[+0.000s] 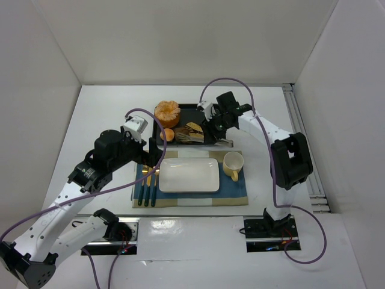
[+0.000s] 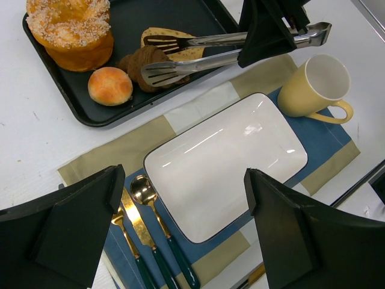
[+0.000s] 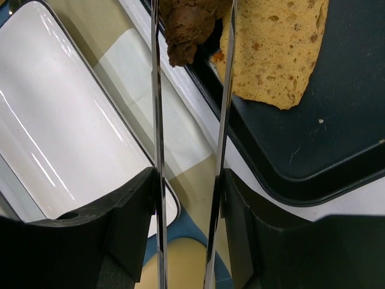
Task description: Place the bread
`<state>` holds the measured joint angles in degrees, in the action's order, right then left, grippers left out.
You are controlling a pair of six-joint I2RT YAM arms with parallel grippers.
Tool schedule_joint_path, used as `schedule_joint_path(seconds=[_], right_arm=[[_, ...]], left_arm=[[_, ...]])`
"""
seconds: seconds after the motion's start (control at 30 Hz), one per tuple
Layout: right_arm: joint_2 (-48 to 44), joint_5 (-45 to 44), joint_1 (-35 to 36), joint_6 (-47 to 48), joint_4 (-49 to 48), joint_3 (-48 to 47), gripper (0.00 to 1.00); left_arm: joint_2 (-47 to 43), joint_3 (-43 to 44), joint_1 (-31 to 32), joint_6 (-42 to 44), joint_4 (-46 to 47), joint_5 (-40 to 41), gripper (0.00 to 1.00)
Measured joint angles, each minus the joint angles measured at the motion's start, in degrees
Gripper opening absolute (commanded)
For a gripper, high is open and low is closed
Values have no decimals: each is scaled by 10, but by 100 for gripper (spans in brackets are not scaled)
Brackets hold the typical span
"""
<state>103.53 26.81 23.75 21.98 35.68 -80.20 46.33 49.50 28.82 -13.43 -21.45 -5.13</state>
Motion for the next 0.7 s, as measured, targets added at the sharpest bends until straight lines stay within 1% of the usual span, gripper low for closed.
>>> schedule_joint_path(seconds=[0.1, 0.27, 0.53, 0.7], right_arm=[[-1, 0, 0, 0, 0, 0, 27], [-20, 2, 0, 1, 2, 2, 27], [-142, 29, 0, 24, 13, 32, 26], [-195, 65, 0, 63, 43, 67, 26]], left_arm=[[0, 0, 0, 0, 0, 0, 100], [0, 0, 0, 0, 0, 0, 100], [0, 0, 0, 0, 0, 2, 100], [-1, 0, 0, 0, 0, 8, 100]])
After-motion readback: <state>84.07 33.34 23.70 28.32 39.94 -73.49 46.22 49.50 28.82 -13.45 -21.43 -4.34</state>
